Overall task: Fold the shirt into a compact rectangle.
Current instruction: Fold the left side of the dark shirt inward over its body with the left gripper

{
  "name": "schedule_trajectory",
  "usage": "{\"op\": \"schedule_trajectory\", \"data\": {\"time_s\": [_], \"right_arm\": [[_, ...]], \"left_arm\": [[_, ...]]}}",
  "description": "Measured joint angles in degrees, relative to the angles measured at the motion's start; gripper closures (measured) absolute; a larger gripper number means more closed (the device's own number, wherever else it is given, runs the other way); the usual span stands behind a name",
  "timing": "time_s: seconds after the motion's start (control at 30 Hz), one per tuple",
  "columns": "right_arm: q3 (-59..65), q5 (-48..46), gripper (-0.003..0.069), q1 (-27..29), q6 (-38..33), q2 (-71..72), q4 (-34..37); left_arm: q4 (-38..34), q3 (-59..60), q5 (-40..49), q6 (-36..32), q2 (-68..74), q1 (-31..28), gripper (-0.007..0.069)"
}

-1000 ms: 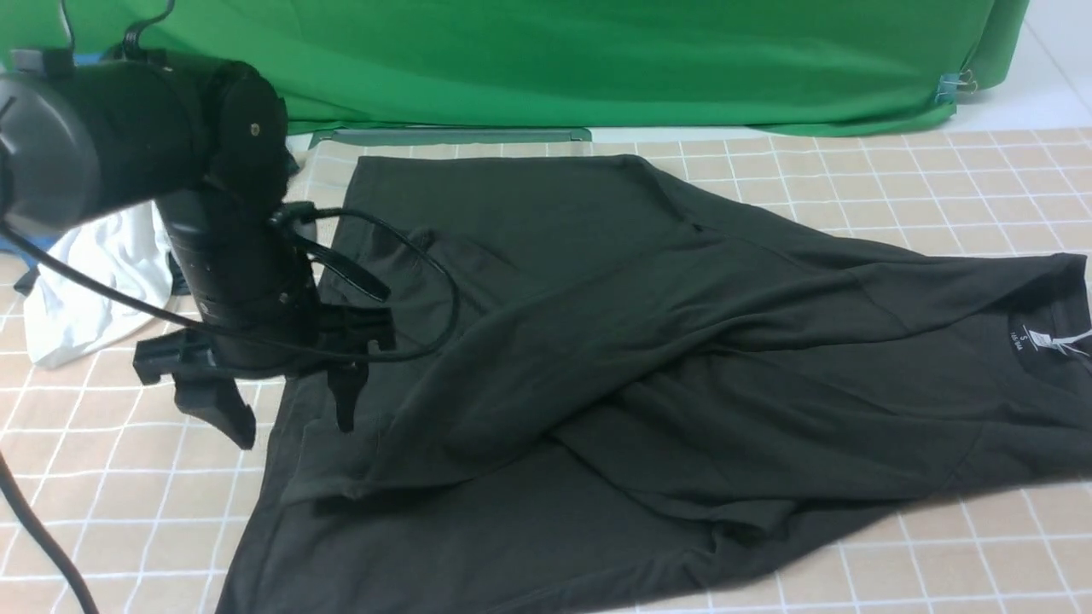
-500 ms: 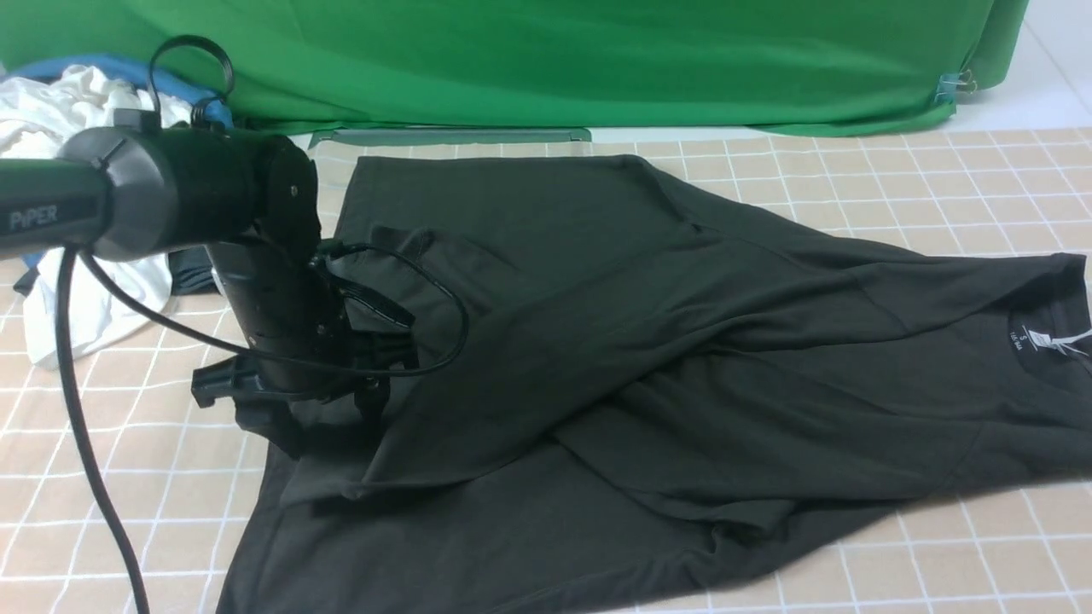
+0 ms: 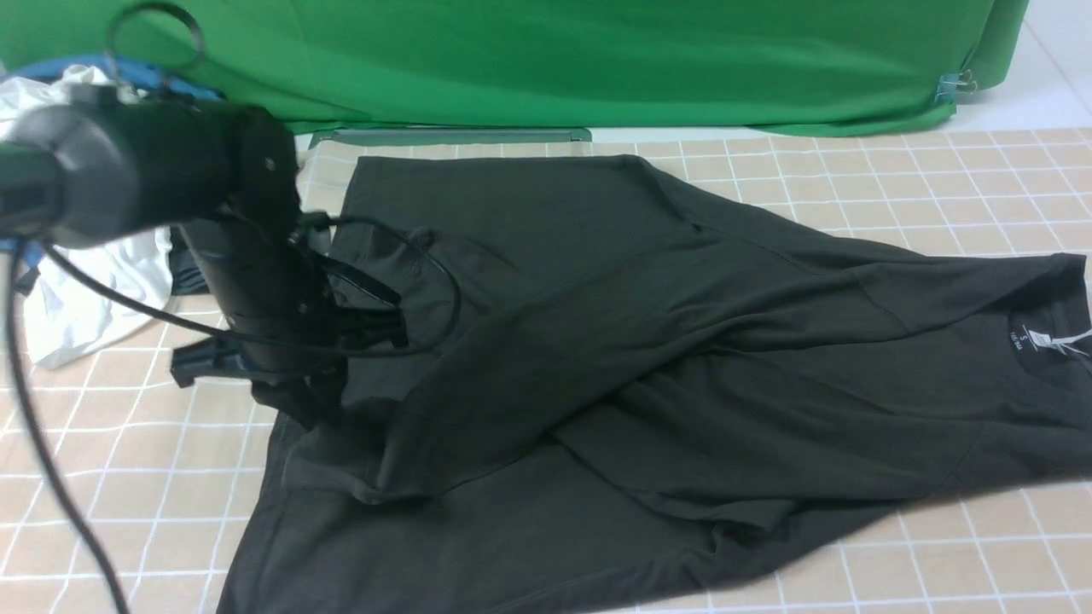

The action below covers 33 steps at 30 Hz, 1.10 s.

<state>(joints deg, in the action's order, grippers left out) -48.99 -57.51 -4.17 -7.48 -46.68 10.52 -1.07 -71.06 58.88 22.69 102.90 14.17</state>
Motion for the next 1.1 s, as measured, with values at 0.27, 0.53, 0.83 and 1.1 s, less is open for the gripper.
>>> {"op": "schedule_trajectory", "data": {"time_s": [0.27, 0.53, 0.83, 1.1], "right_arm": [[0.00, -0.02, 0.0567, 0.00, 0.00, 0.00, 0.00], [0.00, 0.04, 0.0557, 0.00, 0.00, 0.00, 0.00], [0.00, 0.04, 0.0546, 0.00, 0.00, 0.00, 0.00], [0.00, 0.04, 0.0537, 0.00, 0.00, 0.00, 0.00]], "left_arm": [[2.35, 6.91, -3.97, 4.43, -8.03, 0.00, 0.0586], [8.93, 16.71, -19.25, 8.98, -8.88, 0.00, 0.0586], [15.41, 17.31, -20.53, 13.29, -11.67, 0.00, 0.0586], [14.89, 17.31, -19.66, 13.29, -14.87, 0.00, 0.0552]]}}
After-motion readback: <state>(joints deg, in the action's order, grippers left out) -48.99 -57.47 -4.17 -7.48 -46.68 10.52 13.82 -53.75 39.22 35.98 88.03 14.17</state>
